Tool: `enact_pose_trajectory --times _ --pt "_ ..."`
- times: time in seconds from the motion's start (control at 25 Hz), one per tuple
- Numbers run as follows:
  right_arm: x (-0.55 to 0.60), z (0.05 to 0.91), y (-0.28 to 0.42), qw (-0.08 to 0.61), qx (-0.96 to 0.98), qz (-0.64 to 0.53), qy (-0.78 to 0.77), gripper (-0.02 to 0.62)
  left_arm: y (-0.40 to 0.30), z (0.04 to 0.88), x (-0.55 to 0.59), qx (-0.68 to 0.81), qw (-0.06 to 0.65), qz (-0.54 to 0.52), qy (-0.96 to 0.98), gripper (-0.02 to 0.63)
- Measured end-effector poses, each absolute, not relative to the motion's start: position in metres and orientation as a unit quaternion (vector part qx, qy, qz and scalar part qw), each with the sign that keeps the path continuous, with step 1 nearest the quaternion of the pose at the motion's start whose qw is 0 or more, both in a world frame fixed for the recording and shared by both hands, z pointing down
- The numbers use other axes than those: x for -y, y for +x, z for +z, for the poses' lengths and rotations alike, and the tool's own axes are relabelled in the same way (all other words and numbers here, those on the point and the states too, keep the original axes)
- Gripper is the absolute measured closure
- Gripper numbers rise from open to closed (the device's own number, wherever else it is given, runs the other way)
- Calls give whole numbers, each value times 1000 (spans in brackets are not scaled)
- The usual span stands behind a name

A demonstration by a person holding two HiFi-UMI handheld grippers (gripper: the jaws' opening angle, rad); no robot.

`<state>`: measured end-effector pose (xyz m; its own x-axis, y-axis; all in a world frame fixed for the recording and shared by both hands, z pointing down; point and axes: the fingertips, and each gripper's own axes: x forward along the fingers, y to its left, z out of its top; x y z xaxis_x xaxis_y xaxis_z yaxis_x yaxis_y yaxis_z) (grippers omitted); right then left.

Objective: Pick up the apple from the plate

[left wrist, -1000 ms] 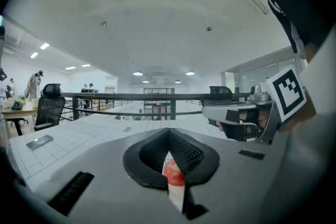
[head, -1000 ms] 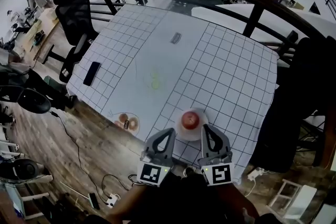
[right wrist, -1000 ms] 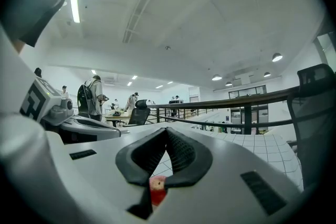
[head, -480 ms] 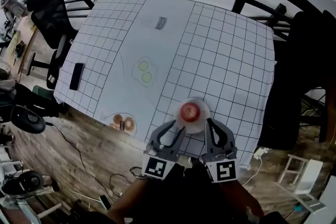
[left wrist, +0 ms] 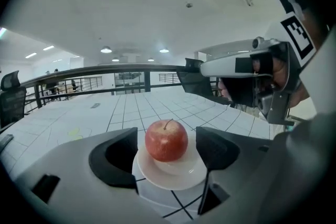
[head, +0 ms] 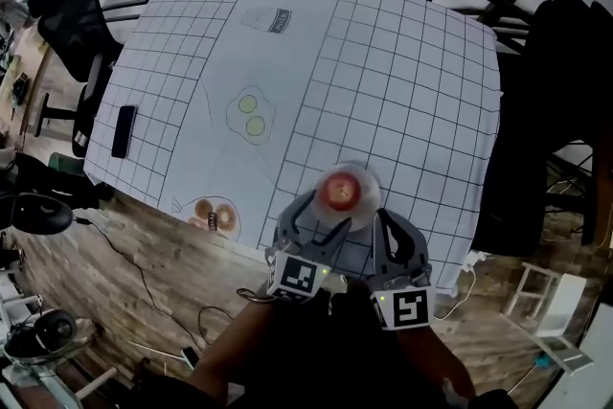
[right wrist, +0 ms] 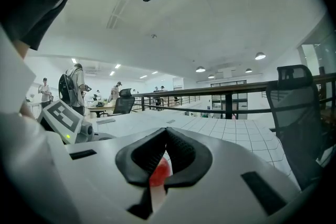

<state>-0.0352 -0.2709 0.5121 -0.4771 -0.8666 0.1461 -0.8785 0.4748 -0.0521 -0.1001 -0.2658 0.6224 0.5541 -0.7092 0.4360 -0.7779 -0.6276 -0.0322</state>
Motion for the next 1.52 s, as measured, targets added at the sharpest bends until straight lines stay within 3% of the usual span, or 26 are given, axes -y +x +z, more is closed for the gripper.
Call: enact_pose_trajectory --times 0.2,0.88,1.52 --pt "270 516 -30 56 855 55 513 572 -91 635 281 412 78 231 878 242" --pt "277 527 1 79 833 61 544 572 -75 659 298 393 89 266 876 238" --pt "269 523 5 76 836 56 541 572 -76 622 299 402 60 237 882 235"
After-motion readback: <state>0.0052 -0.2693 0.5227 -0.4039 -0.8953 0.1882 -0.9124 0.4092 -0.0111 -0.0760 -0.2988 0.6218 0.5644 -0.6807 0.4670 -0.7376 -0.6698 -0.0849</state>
